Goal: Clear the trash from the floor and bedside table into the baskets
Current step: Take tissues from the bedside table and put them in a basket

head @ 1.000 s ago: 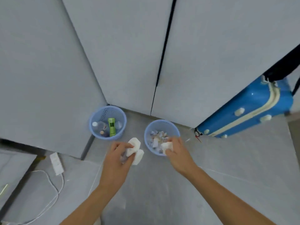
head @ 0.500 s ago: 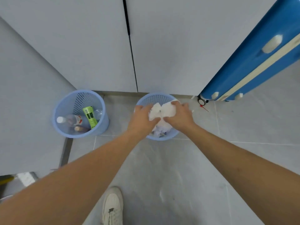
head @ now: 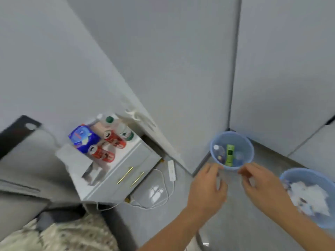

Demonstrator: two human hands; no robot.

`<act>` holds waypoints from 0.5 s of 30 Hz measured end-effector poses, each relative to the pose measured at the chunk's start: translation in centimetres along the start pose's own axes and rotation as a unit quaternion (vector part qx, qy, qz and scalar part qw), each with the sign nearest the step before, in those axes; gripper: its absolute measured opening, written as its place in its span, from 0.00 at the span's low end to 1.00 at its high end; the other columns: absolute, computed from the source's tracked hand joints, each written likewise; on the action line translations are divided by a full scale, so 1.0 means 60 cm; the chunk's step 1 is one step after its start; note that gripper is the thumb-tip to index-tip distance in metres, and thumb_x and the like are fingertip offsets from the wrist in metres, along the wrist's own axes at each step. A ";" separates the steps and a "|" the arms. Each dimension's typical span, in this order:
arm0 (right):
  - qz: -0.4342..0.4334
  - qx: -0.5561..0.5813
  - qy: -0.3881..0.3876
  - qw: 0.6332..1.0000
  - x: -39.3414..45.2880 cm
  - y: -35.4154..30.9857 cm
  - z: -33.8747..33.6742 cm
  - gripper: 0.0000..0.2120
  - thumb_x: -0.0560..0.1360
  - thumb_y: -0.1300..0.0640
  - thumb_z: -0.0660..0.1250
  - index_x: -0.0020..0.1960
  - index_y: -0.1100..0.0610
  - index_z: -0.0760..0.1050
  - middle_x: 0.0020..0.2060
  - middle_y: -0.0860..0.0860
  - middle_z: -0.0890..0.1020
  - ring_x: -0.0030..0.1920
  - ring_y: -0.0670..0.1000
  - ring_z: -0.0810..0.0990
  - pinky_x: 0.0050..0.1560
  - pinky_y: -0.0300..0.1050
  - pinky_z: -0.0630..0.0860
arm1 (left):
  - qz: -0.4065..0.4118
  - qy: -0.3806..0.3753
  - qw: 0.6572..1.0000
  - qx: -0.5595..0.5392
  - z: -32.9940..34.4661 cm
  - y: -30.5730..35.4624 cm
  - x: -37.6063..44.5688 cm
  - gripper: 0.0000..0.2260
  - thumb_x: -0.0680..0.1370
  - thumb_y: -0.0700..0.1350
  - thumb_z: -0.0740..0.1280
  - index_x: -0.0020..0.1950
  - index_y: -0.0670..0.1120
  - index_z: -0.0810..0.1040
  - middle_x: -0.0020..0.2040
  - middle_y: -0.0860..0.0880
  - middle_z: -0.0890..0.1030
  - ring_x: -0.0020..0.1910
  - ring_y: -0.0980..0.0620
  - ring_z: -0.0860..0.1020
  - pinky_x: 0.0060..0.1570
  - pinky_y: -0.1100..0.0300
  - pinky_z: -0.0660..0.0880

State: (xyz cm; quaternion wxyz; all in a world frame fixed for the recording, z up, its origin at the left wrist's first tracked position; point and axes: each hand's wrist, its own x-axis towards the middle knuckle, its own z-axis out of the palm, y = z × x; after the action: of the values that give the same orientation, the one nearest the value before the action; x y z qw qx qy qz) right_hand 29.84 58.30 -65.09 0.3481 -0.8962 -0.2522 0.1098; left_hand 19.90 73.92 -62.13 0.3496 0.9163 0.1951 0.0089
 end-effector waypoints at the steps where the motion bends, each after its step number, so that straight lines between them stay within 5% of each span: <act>1: -0.021 0.017 -0.010 1.000 0.008 -0.056 0.008 0.17 0.69 0.68 0.73 0.45 0.46 0.75 0.41 0.44 0.79 0.42 0.50 0.80 0.42 0.51 0.77 | -0.019 0.026 0.999 -0.001 -0.052 -0.020 -0.021 0.12 0.77 0.50 0.63 0.61 0.55 0.74 0.52 0.55 0.76 0.52 0.54 0.77 0.52 0.52 0.77; 6: -0.095 0.065 -0.113 0.987 0.044 -0.290 0.092 0.14 0.73 0.65 0.69 0.46 0.45 0.76 0.41 0.40 0.79 0.43 0.42 0.78 0.44 0.46 0.77 | -0.121 0.134 0.983 -0.023 -0.241 -0.156 -0.099 0.09 0.78 0.51 0.64 0.57 0.58 0.74 0.47 0.58 0.77 0.47 0.60 0.76 0.48 0.57 0.76; 15: -0.141 0.040 -0.206 0.968 0.175 -0.496 0.387 0.14 0.74 0.62 0.67 0.52 0.44 0.74 0.45 0.42 0.77 0.44 0.43 0.78 0.45 0.46 0.78 | -0.211 0.236 0.947 -0.054 -0.422 -0.471 -0.089 0.09 0.78 0.50 0.68 0.58 0.58 0.73 0.49 0.59 0.77 0.48 0.58 0.78 0.47 0.59 0.77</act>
State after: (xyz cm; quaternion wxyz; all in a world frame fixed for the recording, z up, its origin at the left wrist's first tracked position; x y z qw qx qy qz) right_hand 18.94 95.80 -62.14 0.3362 -0.7953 -0.4373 0.2516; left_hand 1.17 107.31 -60.59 0.3367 0.8054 0.4604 0.1612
